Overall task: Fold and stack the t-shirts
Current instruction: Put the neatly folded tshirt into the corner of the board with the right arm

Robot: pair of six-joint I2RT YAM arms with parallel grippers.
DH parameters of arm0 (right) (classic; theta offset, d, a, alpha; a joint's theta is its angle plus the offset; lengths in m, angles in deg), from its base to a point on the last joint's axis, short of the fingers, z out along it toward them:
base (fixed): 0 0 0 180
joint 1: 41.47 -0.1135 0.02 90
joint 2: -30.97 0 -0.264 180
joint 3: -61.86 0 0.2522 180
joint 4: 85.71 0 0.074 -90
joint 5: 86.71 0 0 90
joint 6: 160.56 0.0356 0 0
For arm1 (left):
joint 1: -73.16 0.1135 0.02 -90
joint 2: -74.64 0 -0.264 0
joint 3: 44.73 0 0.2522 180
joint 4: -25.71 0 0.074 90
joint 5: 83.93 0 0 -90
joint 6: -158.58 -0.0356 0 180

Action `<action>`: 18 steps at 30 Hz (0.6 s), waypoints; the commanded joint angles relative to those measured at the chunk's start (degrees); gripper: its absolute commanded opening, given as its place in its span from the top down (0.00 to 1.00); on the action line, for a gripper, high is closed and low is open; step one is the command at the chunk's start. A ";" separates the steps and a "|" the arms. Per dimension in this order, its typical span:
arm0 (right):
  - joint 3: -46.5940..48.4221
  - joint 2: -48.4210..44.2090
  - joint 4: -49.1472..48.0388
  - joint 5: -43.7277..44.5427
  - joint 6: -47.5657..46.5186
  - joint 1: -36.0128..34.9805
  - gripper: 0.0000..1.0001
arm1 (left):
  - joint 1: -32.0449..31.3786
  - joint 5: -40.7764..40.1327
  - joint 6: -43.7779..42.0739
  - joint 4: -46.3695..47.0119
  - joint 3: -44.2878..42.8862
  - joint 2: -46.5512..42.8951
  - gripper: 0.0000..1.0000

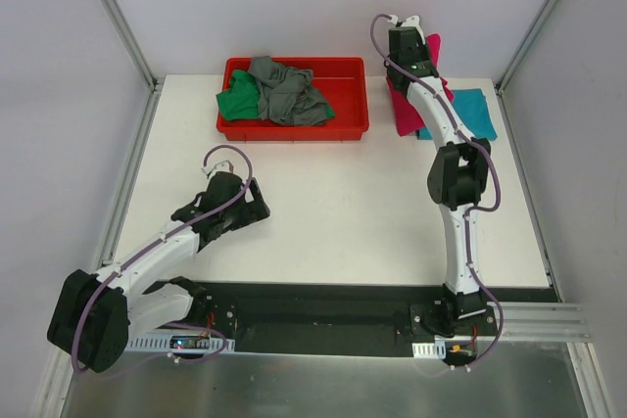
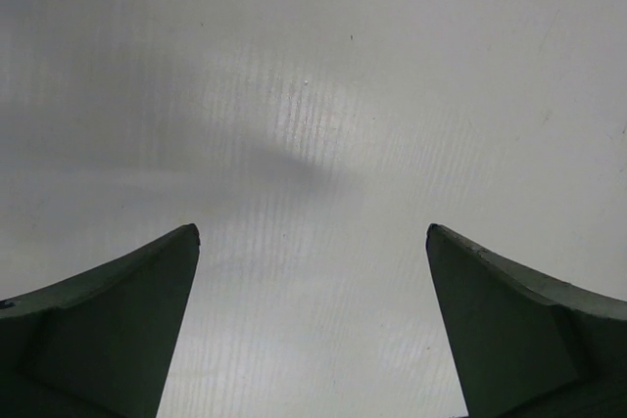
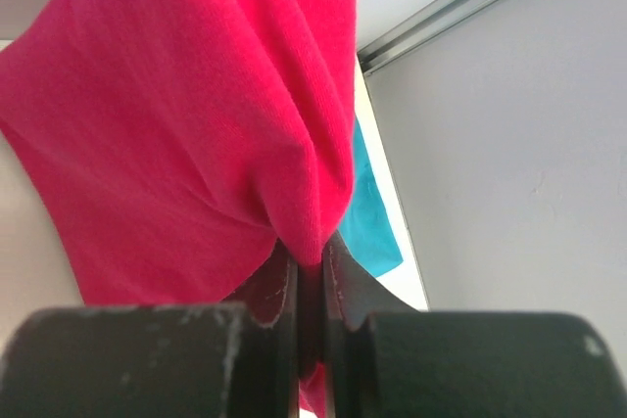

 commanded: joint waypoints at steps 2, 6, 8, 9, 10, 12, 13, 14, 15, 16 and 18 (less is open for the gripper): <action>5.34 -0.24 0.33 1.19 1.63 1.90 1.00 | 0.03 -1.14 -1.16 0.61 -2.28 0.94 0.01; 6.93 -1.03 0.60 0.92 0.14 2.52 1.00 | 0.03 -1.23 -0.89 0.70 -2.19 0.94 0.01; 6.84 -2.44 1.47 0.30 0.57 2.52 1.00 | -0.06 -1.41 -0.81 0.70 -2.19 1.20 0.01; 6.50 -3.22 1.74 -0.22 0.84 2.61 1.00 | 0.03 -1.49 -0.72 0.61 -2.28 1.21 0.01; 6.14 -3.93 1.74 -0.92 0.93 2.61 1.00 | 0.03 -1.49 -0.72 0.70 -2.28 1.38 0.01; 6.14 -4.72 2.09 -1.63 1.10 2.69 1.00 | 0.03 -1.32 -0.80 0.70 -2.36 1.38 0.01; 6.31 -4.90 2.35 -1.72 1.10 2.69 0.99 | 0.03 -1.23 -0.81 0.70 -2.36 1.38 0.01; 6.49 -5.16 2.79 -1.90 1.10 2.78 1.00 | 0.03 -1.14 -0.81 0.70 -2.36 1.29 0.01; 6.75 -5.34 3.23 -2.25 1.19 2.96 1.00 | 0.03 -1.23 -0.72 0.61 -2.36 1.29 0.01; 7.36 -5.60 4.19 -2.68 2.06 3.04 0.99 | 0.03 -1.49 -0.72 0.87 -2.28 1.38 0.01; 8.42 -6.48 6.13 -4.43 4.26 3.31 1.00 | 0.03 -1.67 -0.72 1.05 -2.45 1.82 0.01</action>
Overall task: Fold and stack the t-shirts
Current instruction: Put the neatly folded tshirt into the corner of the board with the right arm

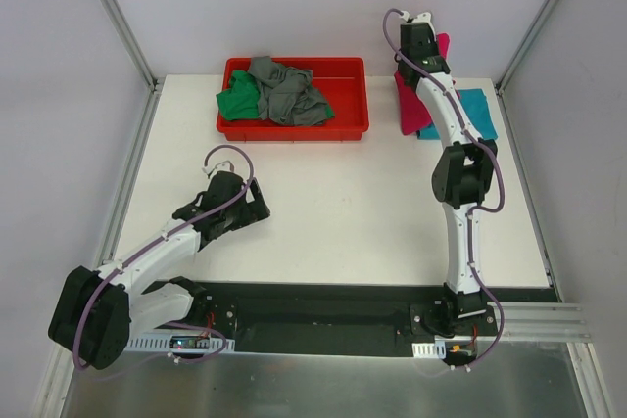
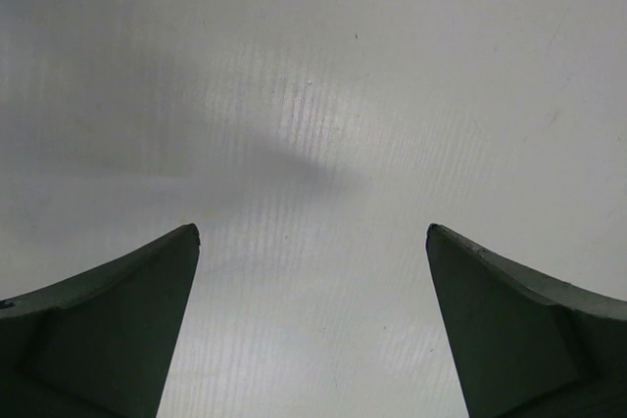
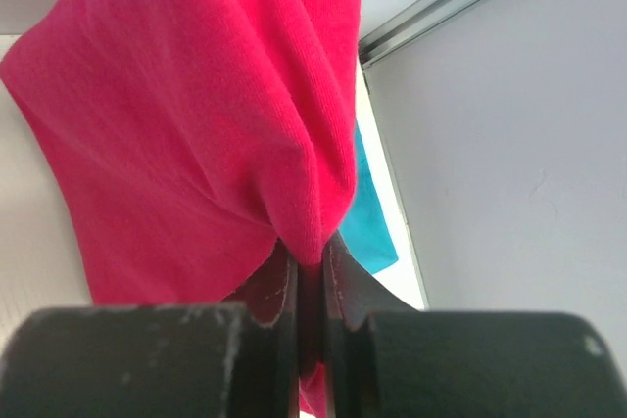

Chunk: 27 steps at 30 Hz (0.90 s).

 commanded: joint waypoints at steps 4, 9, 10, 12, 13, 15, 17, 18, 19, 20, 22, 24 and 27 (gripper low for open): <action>4.64 -8.81 1.61 -2.92 4.45 0.62 1.00 | 0.03 -0.79 -0.80 1.25 -2.76 1.80 0.01; 4.73 -9.16 1.43 -3.01 4.01 1.32 1.00 | 0.03 -1.50 -1.42 1.86 -3.29 3.21 0.01; 4.56 -9.42 1.52 -3.10 4.10 1.32 1.00 | 0.03 -1.32 -1.33 1.86 -3.46 3.47 0.01; 4.47 -9.78 1.52 -3.36 4.01 1.59 0.99 | 0.03 -1.32 -1.33 1.95 -3.73 3.82 0.01; 4.47 -9.95 1.69 -3.54 4.10 1.59 1.00 | 0.03 -1.23 -1.33 1.86 -3.73 3.65 0.01; 4.56 -10.22 1.87 -4.41 4.45 2.02 0.99 | 0.03 -1.23 -1.42 2.04 -3.55 3.74 0.01; 4.47 -10.22 2.22 -4.59 4.62 2.29 1.00 | 0.03 -1.32 -1.42 2.04 -3.46 3.48 0.01; 4.38 -10.13 2.31 -4.51 4.62 2.38 1.00 | 0.03 -1.32 -1.51 2.04 -3.38 3.47 0.01; 4.12 -10.13 2.40 -4.42 4.62 2.55 1.00 | 0.03 -1.23 -1.51 2.04 -3.38 3.47 0.01; 3.68 -9.96 2.40 -4.94 4.80 2.73 1.00 | 0.03 -1.23 -1.60 2.04 -3.38 3.30 0.01; 3.06 -9.60 2.58 -5.38 5.32 3.43 1.00 | 0.03 -1.23 -1.60 2.04 -3.38 3.30 0.01; 2.71 -9.08 2.58 -6.26 5.77 4.13 1.00 | 0.03 -1.32 -1.51 2.04 -3.20 3.21 0.01; 3.50 -7.15 1.96 -8.02 5.77 5.54 1.00 | 0.03 -1.41 -1.42 2.13 -3.11 3.47 0.01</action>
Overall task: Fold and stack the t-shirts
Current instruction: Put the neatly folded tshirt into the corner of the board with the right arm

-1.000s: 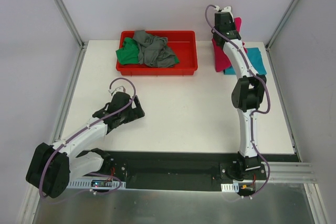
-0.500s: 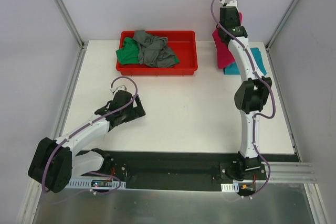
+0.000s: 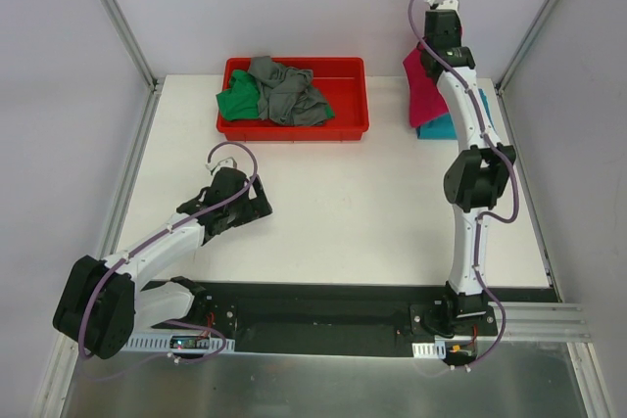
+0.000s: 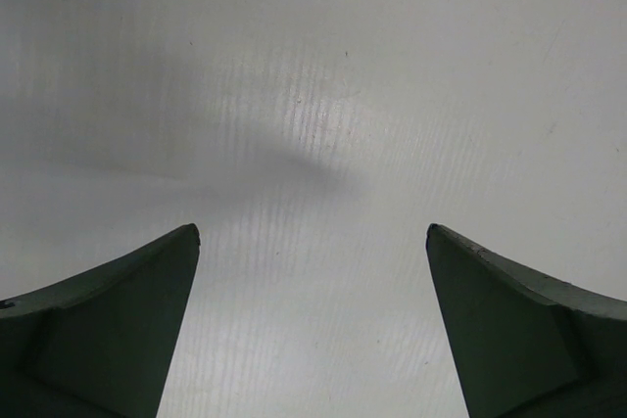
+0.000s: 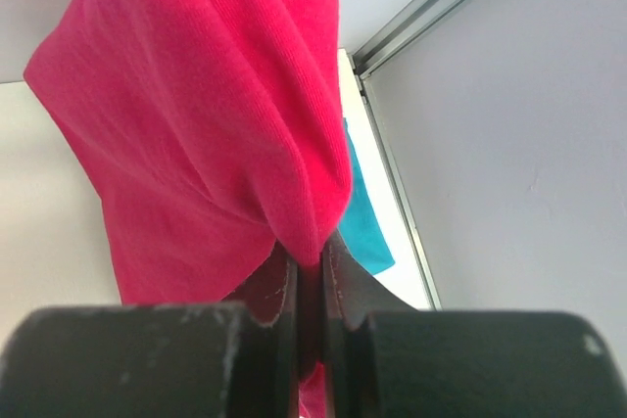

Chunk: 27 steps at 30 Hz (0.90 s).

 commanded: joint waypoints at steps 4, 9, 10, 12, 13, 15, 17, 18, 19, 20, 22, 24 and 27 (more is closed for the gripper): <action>1.30 -0.82 -3.35 -2.45 1.48 4.17 1.00 | 0.03 -1.43 -1.44 0.64 -2.02 0.37 0.01; -1.08 0.93 -5.20 -8.77 2.71 6.98 0.99 | 0.03 -1.61 -1.71 0.64 -2.46 -0.07 0.01; -0.82 1.46 -5.29 -9.83 3.06 7.51 1.00 | 0.03 -1.69 -1.80 0.73 -2.55 -0.15 0.01; -0.91 2.69 -5.99 -12.46 2.89 8.30 1.00 | 0.03 -1.78 -2.06 0.64 -2.81 -0.50 0.01; -0.73 3.31 -6.52 -12.82 2.89 8.48 1.00 | 0.03 -1.96 -2.23 0.55 -2.99 -0.59 0.01; -0.47 4.45 -7.31 -13.44 2.19 9.10 1.00 | 0.03 -2.13 -2.15 0.55 -3.16 -0.86 0.01; -0.47 5.59 -8.45 -14.75 2.01 9.71 1.00 | 0.03 -2.13 -2.15 0.55 -3.43 -1.03 0.01; -0.64 6.03 -9.32 -16.06 2.10 9.63 1.00 | 0.03 -2.13 -2.15 0.55 -3.52 -0.95 0.01; -0.64 6.65 -10.03 -17.38 2.36 9.71 0.99 | 0.03 -2.13 -2.06 0.55 -3.60 -0.77 0.01; -0.73 7.00 -10.47 -18.61 2.62 11.19 1.00 | 0.03 -2.13 -2.23 0.55 -3.78 -0.60 0.01; -0.73 7.70 -11.18 -19.15 3.50 12.00 1.00 | 0.03 -2.05 -2.15 0.55 -4.13 -0.16 0.01; -0.82 8.23 -11.62 -19.42 3.86 12.44 1.00 | 0.03 -2.05 -2.15 0.46 -4.39 0.28 0.01; -0.91 8.94 -11.97 -19.42 4.21 13.40 1.00 | 0.03 -1.96 -1.97 0.46 -4.66 0.81 0.01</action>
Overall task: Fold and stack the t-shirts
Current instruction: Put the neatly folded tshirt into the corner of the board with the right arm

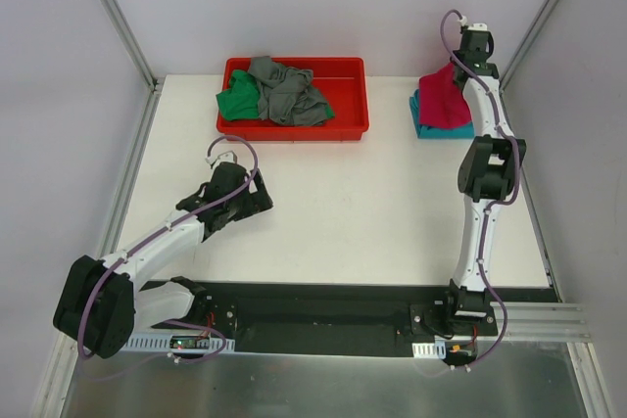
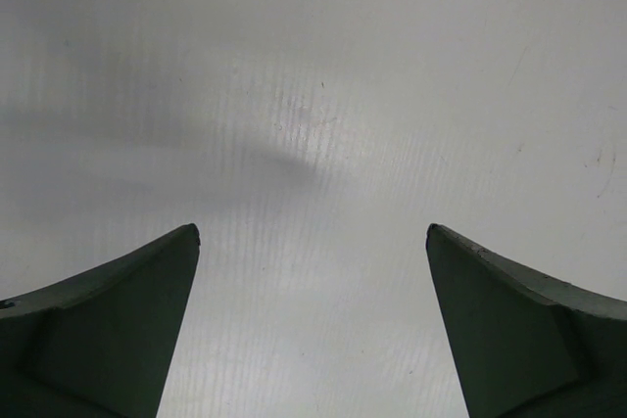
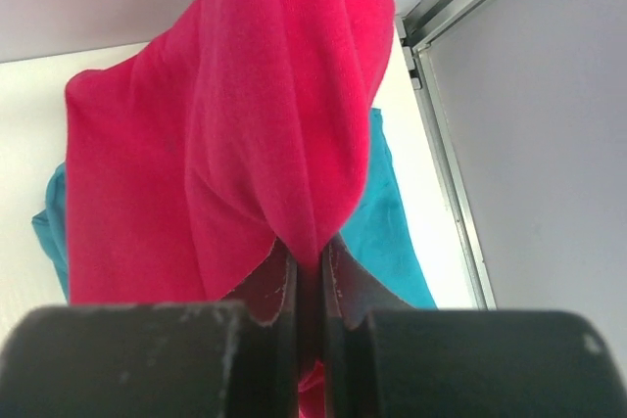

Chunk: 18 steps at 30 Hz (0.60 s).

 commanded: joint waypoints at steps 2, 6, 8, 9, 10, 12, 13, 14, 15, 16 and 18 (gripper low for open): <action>0.62 0.17 -5.48 -1.56 2.09 1.97 1.00 | 0.03 -0.82 -0.97 0.36 -2.69 1.07 0.01; 0.71 1.14 -7.67 -1.91 1.57 3.03 0.96 | 0.03 -0.73 -1.05 0.27 -3.05 1.43 0.01; 0.80 1.84 -8.20 -1.56 1.30 3.38 0.86 | 0.03 -0.56 -1.05 0.09 -3.13 1.43 0.01; 0.71 2.11 -8.55 -1.38 1.30 3.56 0.85 | 0.03 -0.56 -0.97 0.09 -3.31 1.43 0.01; 0.54 2.46 -8.82 -0.95 1.21 3.65 0.81 | 0.03 -0.56 -0.97 0.09 -3.40 1.43 0.01; 0.80 3.42 -9.26 0.28 1.38 4.00 0.64 | 0.03 -0.56 -0.97 0.00 -3.48 1.60 0.01; 0.88 3.78 -9.26 0.98 1.73 4.09 0.48 | 0.03 -0.47 -1.05 0.00 -3.49 1.52 0.01; 0.71 3.95 -9.26 1.08 1.91 4.26 0.35 | 0.03 -0.38 -1.05 0.09 -3.66 1.60 0.01; 0.71 3.87 -9.17 1.17 1.91 4.35 0.21 | 0.03 -0.21 -1.14 -0.08 -3.75 1.52 0.01; 0.62 3.61 -9.00 1.43 2.00 4.35 0.11 | 0.03 -0.21 -1.14 -0.26 -3.75 1.43 0.01; 0.18 2.64 -8.47 1.78 2.44 4.35 0.04 | 0.03 -0.21 -1.14 -0.35 -3.75 0.91 0.01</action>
